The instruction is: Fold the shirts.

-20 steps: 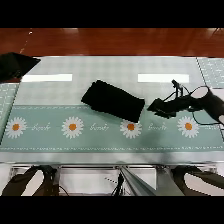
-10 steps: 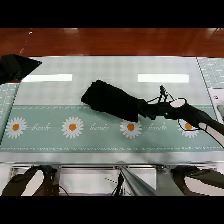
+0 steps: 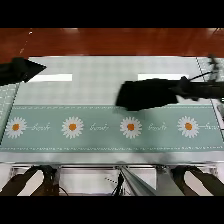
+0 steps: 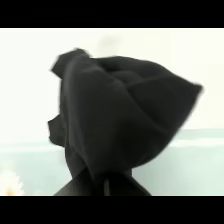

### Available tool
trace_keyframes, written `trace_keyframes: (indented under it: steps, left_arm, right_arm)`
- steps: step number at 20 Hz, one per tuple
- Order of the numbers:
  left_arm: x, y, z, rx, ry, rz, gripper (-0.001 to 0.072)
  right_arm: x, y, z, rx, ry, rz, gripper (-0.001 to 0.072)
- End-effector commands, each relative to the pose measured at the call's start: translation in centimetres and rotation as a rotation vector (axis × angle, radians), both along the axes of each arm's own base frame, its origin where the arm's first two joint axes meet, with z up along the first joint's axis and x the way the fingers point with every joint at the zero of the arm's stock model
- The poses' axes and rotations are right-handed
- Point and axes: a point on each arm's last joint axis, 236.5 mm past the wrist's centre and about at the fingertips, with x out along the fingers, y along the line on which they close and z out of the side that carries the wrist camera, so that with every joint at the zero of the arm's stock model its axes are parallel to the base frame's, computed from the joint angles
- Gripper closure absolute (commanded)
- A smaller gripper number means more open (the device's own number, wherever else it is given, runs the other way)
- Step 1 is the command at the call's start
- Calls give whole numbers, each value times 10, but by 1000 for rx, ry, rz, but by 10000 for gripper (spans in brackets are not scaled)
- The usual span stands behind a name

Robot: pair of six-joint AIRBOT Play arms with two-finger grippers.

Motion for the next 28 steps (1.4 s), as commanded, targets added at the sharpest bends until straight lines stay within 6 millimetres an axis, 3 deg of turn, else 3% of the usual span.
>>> trace_keyframes:
  steps: [1, 4, 8, 10, 13, 16, 17, 18, 20, 23, 25, 27, 28]
  left_arm:
    - [14, 5, -32, -16, 89, -1, 643]
    - [24, 7, -60, -4, 131, -30, 643]
    - [31, 8, -83, 16, 154, -67, 643]
    - [32, 8, -90, 25, 157, -80, 643]
    - [39, 12, -94, 32, 151, -61, 643]
    - [46, 17, -94, 46, 126, -42, 643]
    - [46, 17, -95, 46, 128, -41, 643]
    - [46, 17, -95, 46, 128, -42, 643]
    - [46, 17, -95, 45, 129, -42, 643]
    - [46, 16, -94, 41, 128, -43, 643]
    - [45, 11, -87, 19, 119, -57, 630]
    - [49, 3, -64, -16, 53, -88, 278]
    - [50, -3, -48, -38, 14, -111, 232]
  right_arm:
    - [-81, -115, 31, -236, 181, -245, 685]
    - [-167, -174, 29, -291, 409, -469, 686]
    - [-274, -210, 31, -380, 694, -738, 685]
    - [-313, -219, 41, -452, 775, -853, 685]
    - [-348, -220, 55, -520, 834, -962, 685]
    - [-359, -214, 60, -527, 830, -1011, 683]
    - [-364, -214, 61, -533, 839, -1032, 649]
    - [-369, -214, 62, -537, 854, -1045, 555]
    - [-373, -215, 62, -542, 864, -1056, 298]
    - [-368, -227, 66, -588, 821, -1056, 278]
    - [-347, -242, 68, -619, 710, -1035, 285]
    - [-295, -256, 75, -626, 477, -940, 282]
    - [-256, -259, 83, -594, 318, -885, 274]
